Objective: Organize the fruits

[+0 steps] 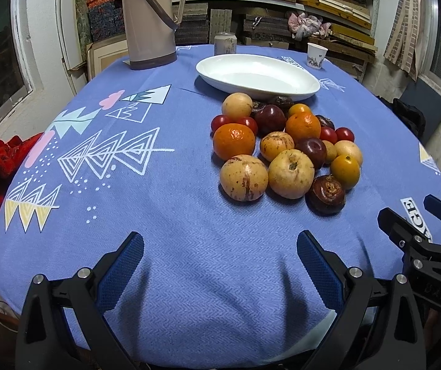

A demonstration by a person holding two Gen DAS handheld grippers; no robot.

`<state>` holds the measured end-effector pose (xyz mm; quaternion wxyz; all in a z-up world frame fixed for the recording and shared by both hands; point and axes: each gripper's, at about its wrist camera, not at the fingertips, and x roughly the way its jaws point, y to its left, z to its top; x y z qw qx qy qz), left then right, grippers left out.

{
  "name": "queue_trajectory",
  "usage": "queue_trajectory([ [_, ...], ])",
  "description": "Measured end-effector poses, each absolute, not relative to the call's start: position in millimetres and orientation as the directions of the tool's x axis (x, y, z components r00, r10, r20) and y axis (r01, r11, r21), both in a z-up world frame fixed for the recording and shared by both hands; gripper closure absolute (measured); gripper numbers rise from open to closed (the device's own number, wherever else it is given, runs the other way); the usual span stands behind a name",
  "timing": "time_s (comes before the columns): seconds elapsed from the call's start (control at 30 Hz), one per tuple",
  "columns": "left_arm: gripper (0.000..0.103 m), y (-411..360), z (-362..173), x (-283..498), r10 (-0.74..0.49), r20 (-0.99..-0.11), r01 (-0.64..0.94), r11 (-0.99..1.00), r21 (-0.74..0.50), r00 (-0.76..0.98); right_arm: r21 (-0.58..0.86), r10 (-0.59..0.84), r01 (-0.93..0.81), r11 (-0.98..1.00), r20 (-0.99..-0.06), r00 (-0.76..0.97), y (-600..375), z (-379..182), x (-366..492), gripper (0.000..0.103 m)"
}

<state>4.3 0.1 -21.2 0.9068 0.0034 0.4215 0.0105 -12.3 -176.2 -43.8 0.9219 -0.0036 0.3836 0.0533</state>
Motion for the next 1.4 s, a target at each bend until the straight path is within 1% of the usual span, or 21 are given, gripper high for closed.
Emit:
queue_trajectory([
  [0.13, 0.003, -1, -23, 8, 0.036, -0.764, -0.006, 0.999, 0.042, 0.644, 0.026, 0.109, -0.128, 0.991, -0.712, 0.694, -174, -46, -10, 0.004],
  [0.47, 0.003, 6, -31, 22, 0.050, -0.771, -0.004, 0.998, 0.062, 0.635, 0.073, 0.180, -0.182, 0.981, -0.708, 0.683, -181, -49, 1, 0.004],
  [0.6, 0.003, 12, -33, 24, 0.062, -0.762, 0.010, 0.996, 0.090, 0.644, 0.111, 0.245, -0.243, 0.964, -0.728, 0.640, -175, -53, 12, 0.004],
  [0.7, 0.003, 21, -36, 24, 0.065, -0.762, 0.016, 0.995, 0.099, 0.644, 0.105, 0.261, -0.276, 0.955, -0.737, 0.623, -165, -57, 18, 0.004],
  [0.73, 0.003, 24, -37, 24, 0.065, -0.764, 0.015, 0.995, 0.097, 0.642, 0.107, 0.270, -0.289, 0.951, -0.741, 0.614, -162, -58, 21, 0.008],
  [0.77, 0.003, 29, -38, 26, 0.063, -0.768, 0.011, 0.996, 0.091, 0.638, 0.113, 0.282, -0.302, 0.947, -0.746, 0.603, -158, -60, 24, 0.023],
  [0.83, 0.003, 34, -39, 26, 0.055, -0.769, 0.014, 0.997, 0.082, 0.636, 0.134, 0.303, -0.322, 0.937, -0.768, 0.564, -151, -64, 30, 0.040],
  [1.03, 0.003, 41, -36, 30, 0.019, -0.763, 0.040, 0.997, 0.058, 0.647, 0.116, 0.306, -0.354, 0.928, -0.780, 0.546, -132, -64, 37, 0.039],
  [1.1, 0.003, 43, -36, 32, 0.005, -0.766, 0.044, 0.998, 0.044, 0.643, 0.115, 0.312, -0.366, 0.924, -0.780, 0.543, -125, -65, 40, 0.045],
  [1.13, 0.003, 44, -36, 33, -0.001, -0.769, 0.044, 0.998, 0.036, 0.640, 0.117, 0.317, -0.370, 0.922, -0.776, 0.545, -123, -64, 42, 0.054],
  [1.17, 0.003, 45, -37, 35, -0.009, -0.771, 0.046, 0.999, 0.027, 0.636, 0.111, 0.313, -0.369, 0.923, -0.775, 0.549, -120, -64, 43, 0.061],
  [1.3, 0.003, 45, -39, 38, -0.022, -0.781, 0.052, 0.999, 0.014, 0.624, 0.103, 0.329, -0.398, 0.912, -0.764, 0.555, -118, -65, 47, 0.062],
  [1.4, 0.003, 40, -37, 39, -0.055, -0.782, 0.079, 0.997, -0.007, 0.621, 0.151, 0.375, -0.413, 0.898, -0.755, 0.538, -129, -63, 47, 0.062],
])
